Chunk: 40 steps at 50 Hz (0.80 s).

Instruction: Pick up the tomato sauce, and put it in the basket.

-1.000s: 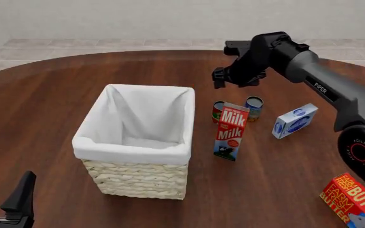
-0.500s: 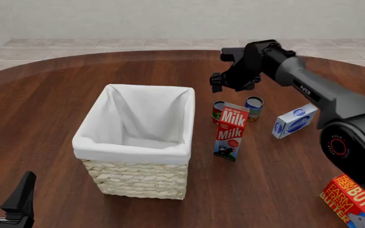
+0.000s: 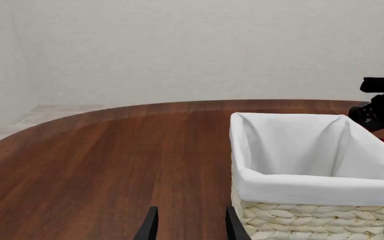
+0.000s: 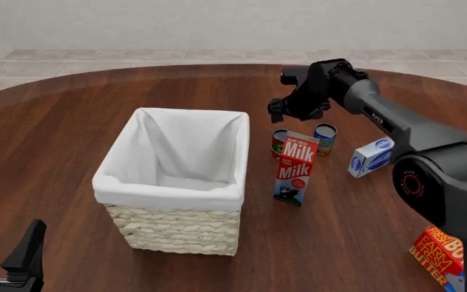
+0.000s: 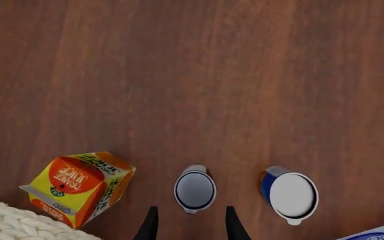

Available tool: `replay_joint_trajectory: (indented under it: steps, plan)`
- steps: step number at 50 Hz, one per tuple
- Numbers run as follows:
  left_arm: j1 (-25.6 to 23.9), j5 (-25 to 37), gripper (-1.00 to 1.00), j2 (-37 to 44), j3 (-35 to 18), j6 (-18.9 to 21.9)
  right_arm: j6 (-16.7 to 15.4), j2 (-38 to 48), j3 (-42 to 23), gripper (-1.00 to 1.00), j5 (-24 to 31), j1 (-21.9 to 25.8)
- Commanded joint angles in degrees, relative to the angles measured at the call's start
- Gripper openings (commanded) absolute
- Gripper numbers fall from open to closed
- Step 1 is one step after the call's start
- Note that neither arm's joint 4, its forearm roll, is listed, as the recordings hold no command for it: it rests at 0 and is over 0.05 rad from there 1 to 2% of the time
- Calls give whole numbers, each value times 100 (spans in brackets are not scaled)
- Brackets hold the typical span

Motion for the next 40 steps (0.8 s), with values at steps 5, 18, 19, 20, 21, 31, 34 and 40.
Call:
replay_joint_trajectory:
  steps: [5,18,19,20,21,31,34,40]
  plan:
    - [16,-13,100,25,-12,3,2,222,-3,100,-113,-11]
    - [17,21,100,-13,-8,4,14,394,-127,100,-91,-14]
    - [16,-13,100,24,-12,4,17,403,-124,100,-94,-13]
    - [15,20,100,-13,-8,3,17,413,-127,100,-96,-10]
    - [16,-13,100,24,-12,4,20,426,-135,100,-96,-8]
    - [15,20,100,-13,-8,4,4,601,-349,100,-3,12]
    - [14,-13,100,25,-12,3,9,637,-383,100,8,15]
    - [16,-13,100,25,-12,4,22,720,-427,100,15,12]
